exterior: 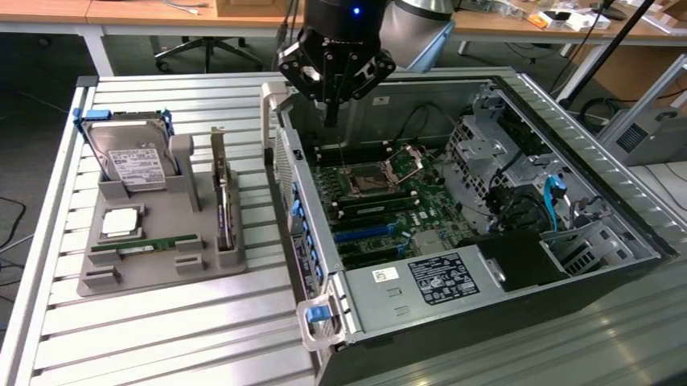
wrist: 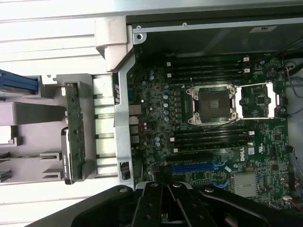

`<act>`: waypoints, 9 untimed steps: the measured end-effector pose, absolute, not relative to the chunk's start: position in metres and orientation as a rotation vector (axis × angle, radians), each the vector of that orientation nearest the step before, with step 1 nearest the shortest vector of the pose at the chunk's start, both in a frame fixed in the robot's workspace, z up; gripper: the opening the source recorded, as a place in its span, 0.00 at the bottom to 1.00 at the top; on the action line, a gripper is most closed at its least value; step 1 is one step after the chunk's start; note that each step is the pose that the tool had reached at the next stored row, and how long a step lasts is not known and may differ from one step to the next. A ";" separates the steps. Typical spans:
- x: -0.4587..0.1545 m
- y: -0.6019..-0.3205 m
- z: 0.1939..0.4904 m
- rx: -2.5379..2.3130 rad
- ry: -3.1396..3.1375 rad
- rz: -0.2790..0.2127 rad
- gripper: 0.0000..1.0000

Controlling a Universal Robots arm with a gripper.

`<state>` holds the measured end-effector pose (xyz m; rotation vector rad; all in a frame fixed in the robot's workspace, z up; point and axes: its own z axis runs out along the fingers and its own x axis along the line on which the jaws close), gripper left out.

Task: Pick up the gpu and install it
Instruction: 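Reach for the gpu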

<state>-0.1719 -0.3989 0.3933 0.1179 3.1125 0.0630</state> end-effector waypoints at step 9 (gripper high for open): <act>-0.175 -0.399 0.393 0.118 3.112 0.062 0.11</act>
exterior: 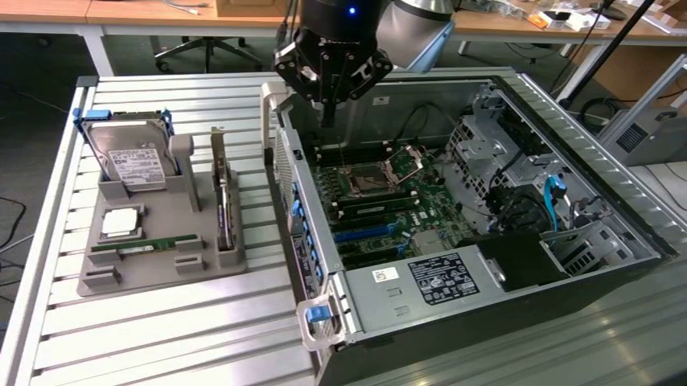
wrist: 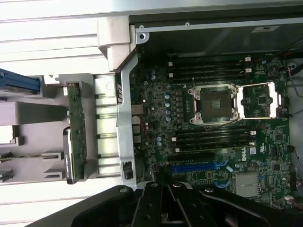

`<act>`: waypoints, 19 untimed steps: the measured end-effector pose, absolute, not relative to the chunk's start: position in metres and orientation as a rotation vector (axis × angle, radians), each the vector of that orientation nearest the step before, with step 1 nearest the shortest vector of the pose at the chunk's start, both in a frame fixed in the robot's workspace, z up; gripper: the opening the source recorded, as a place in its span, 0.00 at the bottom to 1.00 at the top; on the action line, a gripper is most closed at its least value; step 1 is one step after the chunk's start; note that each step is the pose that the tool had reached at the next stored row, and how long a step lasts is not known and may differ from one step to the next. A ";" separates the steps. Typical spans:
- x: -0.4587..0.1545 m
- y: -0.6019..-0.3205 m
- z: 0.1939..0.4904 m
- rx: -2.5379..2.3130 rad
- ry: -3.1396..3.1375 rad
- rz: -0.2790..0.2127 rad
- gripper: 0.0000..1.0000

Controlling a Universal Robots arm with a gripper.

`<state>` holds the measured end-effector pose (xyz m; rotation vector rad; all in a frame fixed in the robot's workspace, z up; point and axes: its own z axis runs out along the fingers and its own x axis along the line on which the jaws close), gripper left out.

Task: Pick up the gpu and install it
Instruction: 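Reach for the gpu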

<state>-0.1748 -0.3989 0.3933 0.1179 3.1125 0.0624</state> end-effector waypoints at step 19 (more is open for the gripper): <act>-0.180 -0.399 0.393 0.118 3.112 0.062 0.11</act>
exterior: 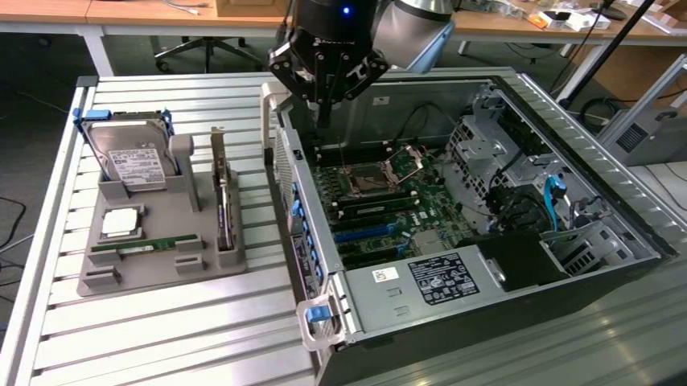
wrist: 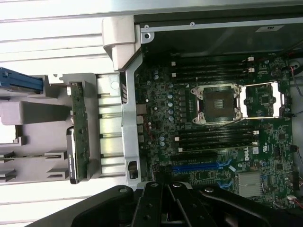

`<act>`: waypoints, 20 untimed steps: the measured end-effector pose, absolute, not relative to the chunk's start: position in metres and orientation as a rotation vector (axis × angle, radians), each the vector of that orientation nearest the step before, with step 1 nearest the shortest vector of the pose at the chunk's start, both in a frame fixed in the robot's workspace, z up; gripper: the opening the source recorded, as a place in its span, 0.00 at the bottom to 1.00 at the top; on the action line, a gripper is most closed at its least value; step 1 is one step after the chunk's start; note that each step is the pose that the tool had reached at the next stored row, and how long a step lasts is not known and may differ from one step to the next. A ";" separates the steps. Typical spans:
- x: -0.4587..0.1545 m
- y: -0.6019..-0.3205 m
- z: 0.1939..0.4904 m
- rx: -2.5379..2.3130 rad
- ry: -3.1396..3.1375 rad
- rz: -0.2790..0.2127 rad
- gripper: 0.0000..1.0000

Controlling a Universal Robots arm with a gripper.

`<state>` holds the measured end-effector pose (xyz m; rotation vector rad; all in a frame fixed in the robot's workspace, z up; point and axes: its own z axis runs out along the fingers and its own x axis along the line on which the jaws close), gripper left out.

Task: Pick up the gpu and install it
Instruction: 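Reach for the gpu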

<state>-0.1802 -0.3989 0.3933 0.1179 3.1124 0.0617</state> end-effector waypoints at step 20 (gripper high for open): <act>-0.185 -0.399 0.393 0.118 3.112 0.061 0.11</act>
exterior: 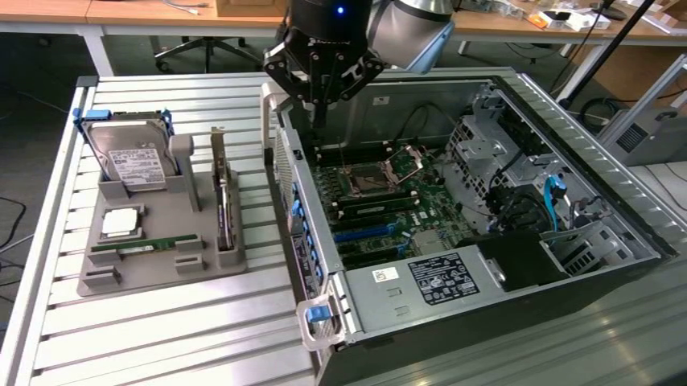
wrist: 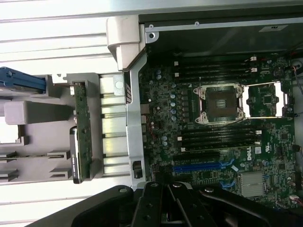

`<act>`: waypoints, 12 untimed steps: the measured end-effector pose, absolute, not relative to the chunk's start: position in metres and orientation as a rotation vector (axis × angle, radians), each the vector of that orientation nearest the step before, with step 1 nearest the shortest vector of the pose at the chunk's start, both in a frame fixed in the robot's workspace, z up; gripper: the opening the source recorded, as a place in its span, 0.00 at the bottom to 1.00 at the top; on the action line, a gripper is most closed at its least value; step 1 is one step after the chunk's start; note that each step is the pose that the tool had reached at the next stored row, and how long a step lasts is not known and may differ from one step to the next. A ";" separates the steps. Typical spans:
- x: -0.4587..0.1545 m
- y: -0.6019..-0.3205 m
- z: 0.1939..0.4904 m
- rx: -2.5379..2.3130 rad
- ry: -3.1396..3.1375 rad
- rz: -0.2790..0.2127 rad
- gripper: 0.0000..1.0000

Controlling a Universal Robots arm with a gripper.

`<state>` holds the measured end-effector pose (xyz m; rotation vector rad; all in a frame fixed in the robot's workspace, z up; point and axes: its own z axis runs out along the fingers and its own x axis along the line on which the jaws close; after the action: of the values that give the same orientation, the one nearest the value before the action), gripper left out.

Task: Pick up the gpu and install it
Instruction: 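Reach for the gpu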

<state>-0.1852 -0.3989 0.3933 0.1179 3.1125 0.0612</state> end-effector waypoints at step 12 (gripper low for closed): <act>-0.187 -0.399 0.393 0.118 3.112 0.061 0.11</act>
<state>-0.1873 -0.3989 0.3933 0.1179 3.1125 0.0609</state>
